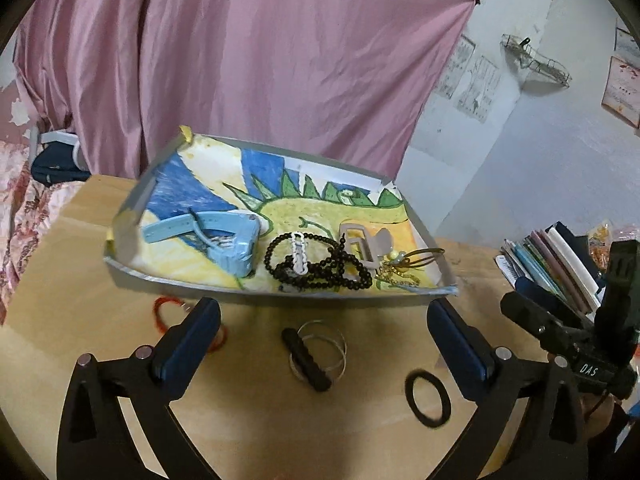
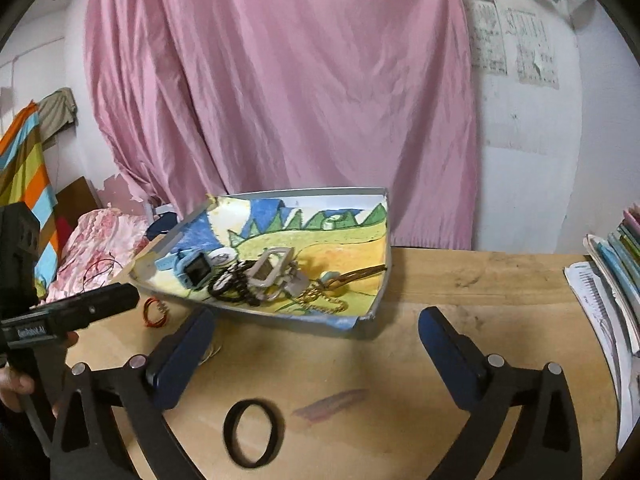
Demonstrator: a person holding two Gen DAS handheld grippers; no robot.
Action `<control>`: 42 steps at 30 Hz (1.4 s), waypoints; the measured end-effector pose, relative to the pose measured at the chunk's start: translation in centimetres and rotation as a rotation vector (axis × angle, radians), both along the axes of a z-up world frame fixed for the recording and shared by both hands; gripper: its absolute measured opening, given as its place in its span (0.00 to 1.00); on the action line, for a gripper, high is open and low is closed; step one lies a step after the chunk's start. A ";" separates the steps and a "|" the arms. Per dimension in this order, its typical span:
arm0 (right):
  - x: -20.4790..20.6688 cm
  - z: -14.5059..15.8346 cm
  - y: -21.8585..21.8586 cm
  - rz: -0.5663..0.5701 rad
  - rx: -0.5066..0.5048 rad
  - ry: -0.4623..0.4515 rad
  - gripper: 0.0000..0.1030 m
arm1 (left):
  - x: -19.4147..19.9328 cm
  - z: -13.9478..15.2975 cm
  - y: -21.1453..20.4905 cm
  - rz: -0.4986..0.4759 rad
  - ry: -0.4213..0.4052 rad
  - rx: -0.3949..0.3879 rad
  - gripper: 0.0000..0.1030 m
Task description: Organize jewelry
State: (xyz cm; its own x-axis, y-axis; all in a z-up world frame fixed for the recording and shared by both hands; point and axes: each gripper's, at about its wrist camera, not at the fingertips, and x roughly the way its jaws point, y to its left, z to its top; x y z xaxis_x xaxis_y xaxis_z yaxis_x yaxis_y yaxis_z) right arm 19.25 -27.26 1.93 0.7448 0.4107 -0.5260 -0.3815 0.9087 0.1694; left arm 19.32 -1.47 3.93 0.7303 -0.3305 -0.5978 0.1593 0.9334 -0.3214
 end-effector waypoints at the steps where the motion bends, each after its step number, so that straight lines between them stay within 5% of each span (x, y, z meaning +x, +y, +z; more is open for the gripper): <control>1: -0.5 0.0 0.1 0.002 0.005 -0.009 1.00 | -0.7 0.1 0.1 0.003 -0.009 0.000 0.98; 11: -6.1 -0.2 1.3 -0.035 -0.014 -0.105 1.00 | -6.7 0.8 1.4 0.058 -0.090 0.063 0.98; 20: -9.4 -1.9 2.3 -0.026 -0.044 -0.063 1.00 | -10.4 -1.0 2.0 0.130 -0.128 0.203 0.98; 33: -9.8 -5.5 4.0 0.071 -0.123 0.089 1.00 | -13.0 -4.7 7.0 0.234 -0.029 0.219 0.98; 42: -8.6 -6.2 5.0 0.116 -0.087 0.155 0.98 | -11.7 -6.1 7.1 0.161 0.028 0.250 0.98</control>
State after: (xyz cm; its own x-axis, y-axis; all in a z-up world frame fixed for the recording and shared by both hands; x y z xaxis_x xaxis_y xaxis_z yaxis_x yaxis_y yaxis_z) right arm 10.65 -22.27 -4.25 0.6027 0.4369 -0.6677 -0.4601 0.8740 0.1566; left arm 7.60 5.65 -2.14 0.7434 -0.0521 -0.6668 -0.0027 0.9967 -0.0808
